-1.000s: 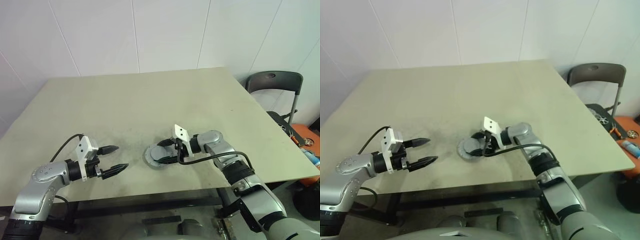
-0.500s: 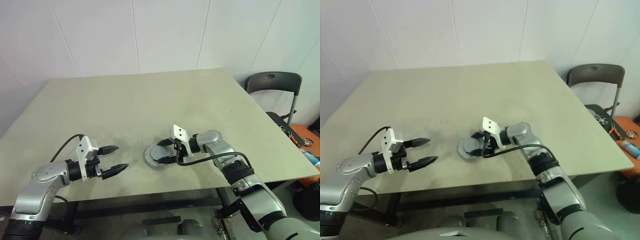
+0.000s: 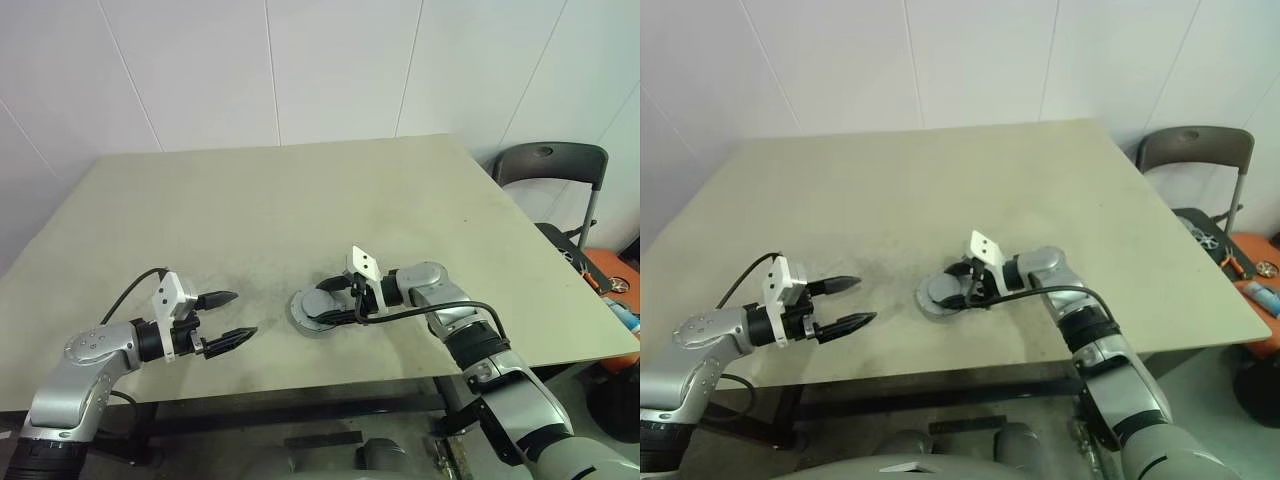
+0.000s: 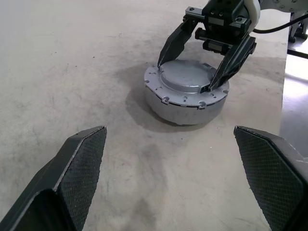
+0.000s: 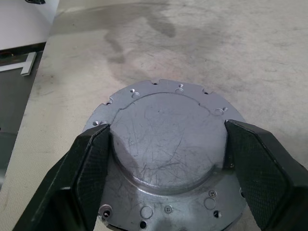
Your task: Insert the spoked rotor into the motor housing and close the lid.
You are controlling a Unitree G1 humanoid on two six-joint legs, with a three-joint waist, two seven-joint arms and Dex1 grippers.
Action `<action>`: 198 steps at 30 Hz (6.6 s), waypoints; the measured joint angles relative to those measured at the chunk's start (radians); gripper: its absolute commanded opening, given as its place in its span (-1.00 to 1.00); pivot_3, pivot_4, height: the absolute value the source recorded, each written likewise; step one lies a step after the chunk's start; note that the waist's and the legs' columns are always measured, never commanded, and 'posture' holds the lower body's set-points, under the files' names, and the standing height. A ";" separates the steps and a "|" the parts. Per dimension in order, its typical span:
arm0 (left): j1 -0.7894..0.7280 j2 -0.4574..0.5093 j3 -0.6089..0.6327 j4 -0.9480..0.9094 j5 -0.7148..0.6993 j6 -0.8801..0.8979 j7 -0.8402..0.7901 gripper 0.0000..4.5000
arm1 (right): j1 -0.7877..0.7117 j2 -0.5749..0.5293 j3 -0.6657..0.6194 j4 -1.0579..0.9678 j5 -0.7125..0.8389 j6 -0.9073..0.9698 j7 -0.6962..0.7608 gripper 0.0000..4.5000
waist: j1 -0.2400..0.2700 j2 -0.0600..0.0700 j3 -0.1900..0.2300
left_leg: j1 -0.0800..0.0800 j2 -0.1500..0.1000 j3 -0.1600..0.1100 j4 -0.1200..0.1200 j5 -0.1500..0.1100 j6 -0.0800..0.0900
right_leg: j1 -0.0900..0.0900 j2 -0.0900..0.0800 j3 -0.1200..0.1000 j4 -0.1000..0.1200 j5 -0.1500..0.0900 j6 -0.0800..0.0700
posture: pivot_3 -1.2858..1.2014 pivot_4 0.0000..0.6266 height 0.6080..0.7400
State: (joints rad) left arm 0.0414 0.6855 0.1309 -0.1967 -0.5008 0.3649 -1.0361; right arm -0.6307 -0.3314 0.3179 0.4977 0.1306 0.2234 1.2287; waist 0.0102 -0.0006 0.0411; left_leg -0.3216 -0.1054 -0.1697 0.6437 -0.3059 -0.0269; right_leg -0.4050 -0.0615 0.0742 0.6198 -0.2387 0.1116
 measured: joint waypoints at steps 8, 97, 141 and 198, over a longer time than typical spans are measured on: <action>-0.002 0.000 0.000 0.000 0.000 0.000 -0.001 1.00 | 0.001 -0.001 -0.002 0.000 0.002 -0.010 0.006 0.51 | 0.000 0.000 0.001 | 0.000 0.000 0.000 0.000 0.000 0.000 | 0.000 0.000 0.000 -0.001 0.000 0.000 | 0.03 -1.00 1.00; -0.017 -0.001 -0.028 -0.022 0.000 0.020 0.017 1.00 | 0.036 -0.091 0.045 -0.106 -0.032 -0.096 0.006 0.98 | 0.002 -0.002 -0.002 | 0.002 0.000 0.000 -0.010 -0.001 0.001 | 0.000 -0.002 -0.001 -0.007 0.001 0.001 | 0.03 -1.00 1.00; -0.018 -0.014 -0.029 -0.022 0.000 0.018 0.020 1.00 | 0.010 -0.047 0.057 -0.143 -0.026 0.025 0.013 0.45 | 0.001 -0.002 -0.001 | 0.000 0.000 0.001 -0.012 -0.001 0.001 | -0.003 -0.002 -0.001 -0.007 0.003 0.002 | 0.03 -1.00 1.00; -0.016 -0.014 -0.030 -0.003 0.009 0.000 0.014 1.00 | 0.025 -0.045 0.058 -0.121 -0.043 -0.012 0.000 0.45 | 0.003 -0.003 -0.005 | 0.004 0.000 0.000 -0.010 0.000 0.000 | 0.001 -0.001 -0.001 -0.004 0.003 0.001 | 0.03 -1.00 1.00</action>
State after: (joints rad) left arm 0.0256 0.6719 0.1013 -0.1994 -0.4920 0.3652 -1.0218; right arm -0.6055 -0.3765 0.3764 0.3765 0.0877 0.2112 1.2290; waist 0.0130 -0.0031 0.0362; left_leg -0.3177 -0.1053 -0.1693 0.6335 -0.3061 -0.0265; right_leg -0.4039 -0.0626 0.0732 0.6154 -0.2360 0.1130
